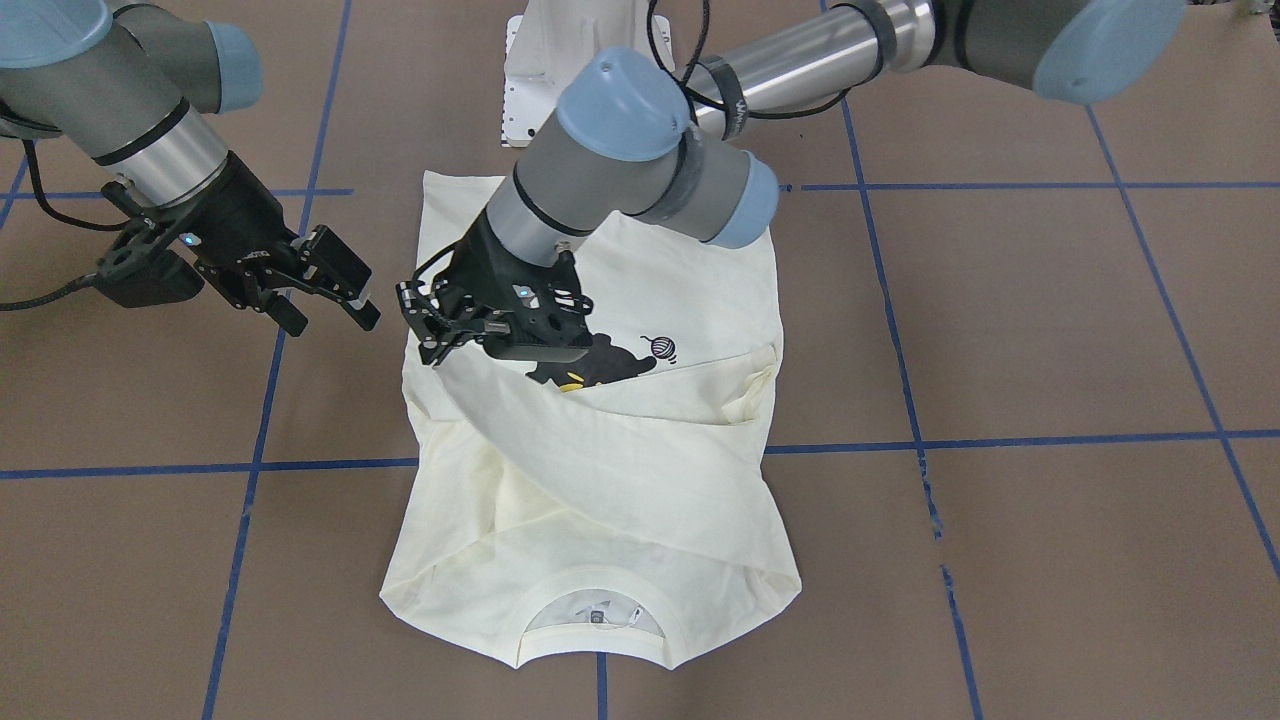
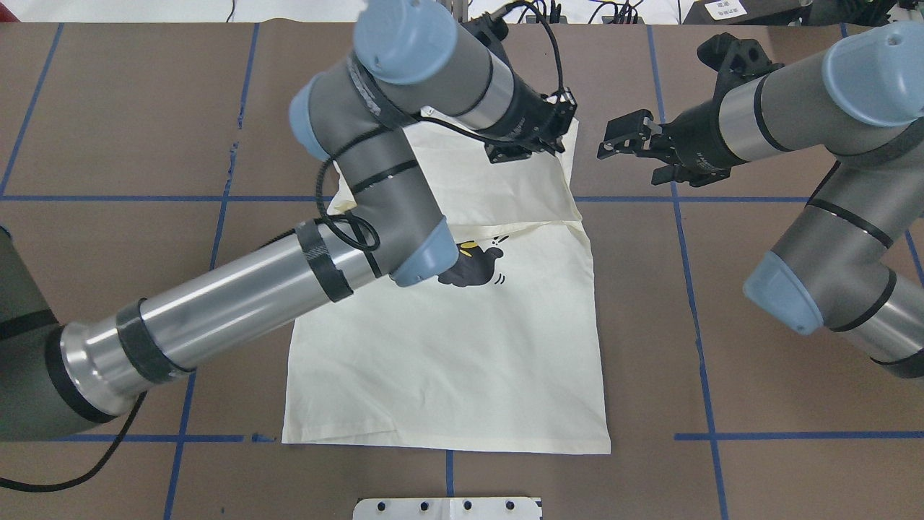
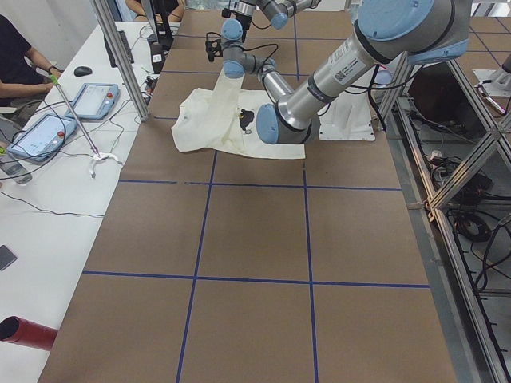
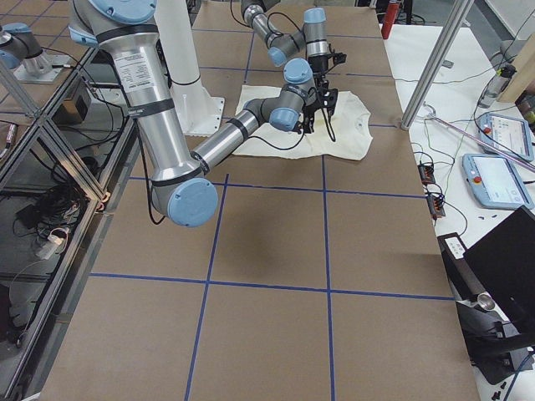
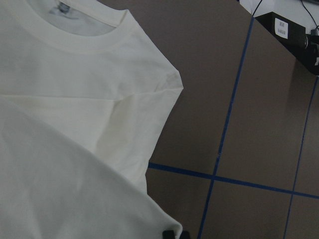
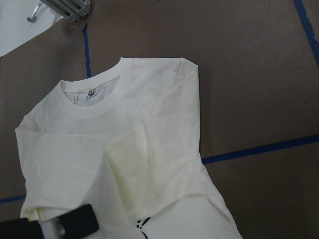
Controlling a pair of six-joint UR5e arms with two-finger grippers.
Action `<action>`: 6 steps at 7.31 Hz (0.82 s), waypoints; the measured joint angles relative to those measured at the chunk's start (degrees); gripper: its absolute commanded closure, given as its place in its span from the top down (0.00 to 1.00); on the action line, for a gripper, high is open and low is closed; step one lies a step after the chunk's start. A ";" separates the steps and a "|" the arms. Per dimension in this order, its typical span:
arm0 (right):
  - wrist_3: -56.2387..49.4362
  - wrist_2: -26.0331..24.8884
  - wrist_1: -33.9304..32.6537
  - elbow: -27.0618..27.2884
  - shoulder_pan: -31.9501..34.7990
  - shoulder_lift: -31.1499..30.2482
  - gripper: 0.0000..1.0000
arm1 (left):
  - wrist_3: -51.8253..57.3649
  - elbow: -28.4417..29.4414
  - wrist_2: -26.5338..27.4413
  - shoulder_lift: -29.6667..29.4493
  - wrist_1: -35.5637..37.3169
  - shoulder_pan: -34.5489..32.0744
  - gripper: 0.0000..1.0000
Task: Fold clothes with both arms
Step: 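Fold the other sleeve across with the left gripper while the right withdraws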
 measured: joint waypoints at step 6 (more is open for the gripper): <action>-1.07 -0.22 -0.43 0.59 -0.57 -3.21 1.00 | -0.19 -2.99 5.11 4.81 -4.34 1.68 0.67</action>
